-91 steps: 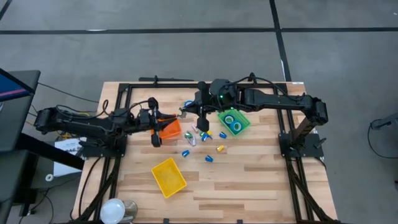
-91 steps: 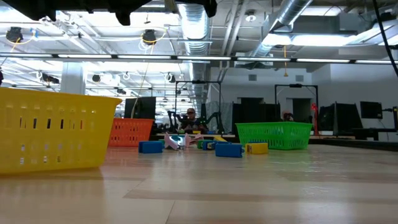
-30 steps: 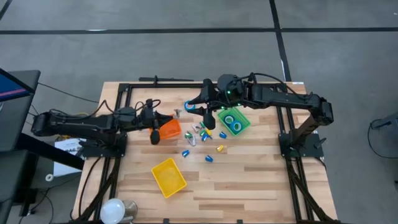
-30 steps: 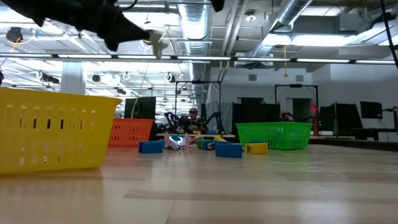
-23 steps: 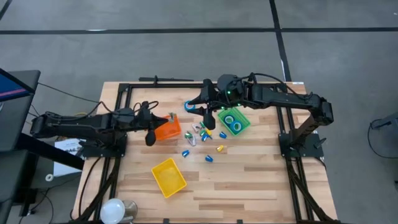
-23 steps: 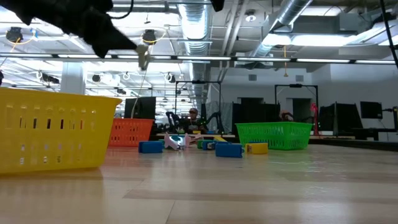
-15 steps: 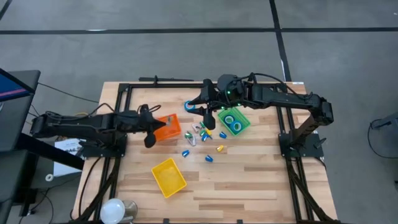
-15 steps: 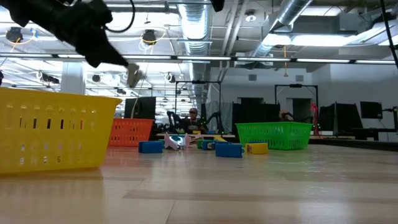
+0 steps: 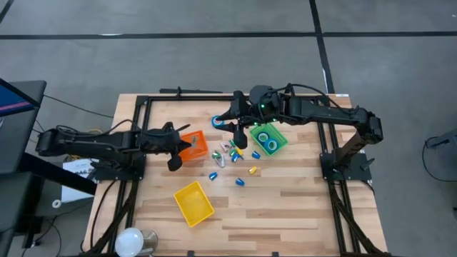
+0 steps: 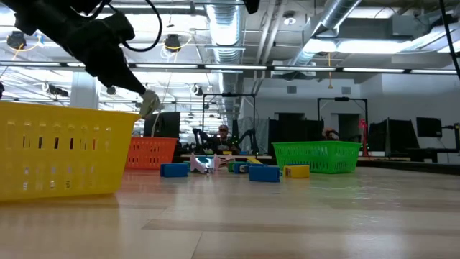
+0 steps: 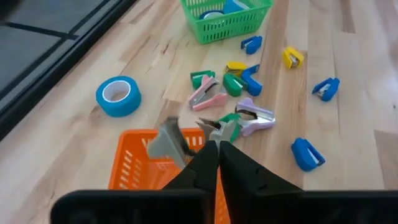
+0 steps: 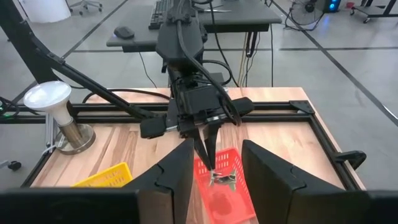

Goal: Pick and place Stapler, Stapler remover, tape
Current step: Put the gray staple remover into the orange basket, then put the blue tape into the green basket

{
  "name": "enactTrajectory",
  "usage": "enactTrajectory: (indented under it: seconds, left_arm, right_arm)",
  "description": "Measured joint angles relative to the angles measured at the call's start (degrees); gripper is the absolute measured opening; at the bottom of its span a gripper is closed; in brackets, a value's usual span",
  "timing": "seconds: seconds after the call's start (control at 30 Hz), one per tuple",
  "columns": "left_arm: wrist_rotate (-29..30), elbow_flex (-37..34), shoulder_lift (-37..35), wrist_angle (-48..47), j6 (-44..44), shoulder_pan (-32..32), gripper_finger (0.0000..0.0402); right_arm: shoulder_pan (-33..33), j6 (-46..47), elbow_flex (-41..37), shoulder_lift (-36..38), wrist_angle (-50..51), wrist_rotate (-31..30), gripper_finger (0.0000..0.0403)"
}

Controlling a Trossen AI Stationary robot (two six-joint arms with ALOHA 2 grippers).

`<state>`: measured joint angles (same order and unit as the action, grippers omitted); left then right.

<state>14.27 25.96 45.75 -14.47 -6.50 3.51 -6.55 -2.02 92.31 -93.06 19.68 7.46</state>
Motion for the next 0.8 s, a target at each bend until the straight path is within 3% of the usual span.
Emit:
enactTrajectory:
  seconds: [0.37, 0.8]
  left_arm:
    - [1.55, 0.00, 0.09, -0.06, 0.00, 0.00, 0.0093]
    - [1.50, 0.00, 0.07, 9.38, -0.46, 0.00, 0.0102]
  right_arm:
    - [0.04, 0.04, 0.00, 0.00, 0.00, 0.00, 0.0128]
    - [-0.07, -1.17, 0.00, 0.00, 7.05, -0.02, 0.0128]
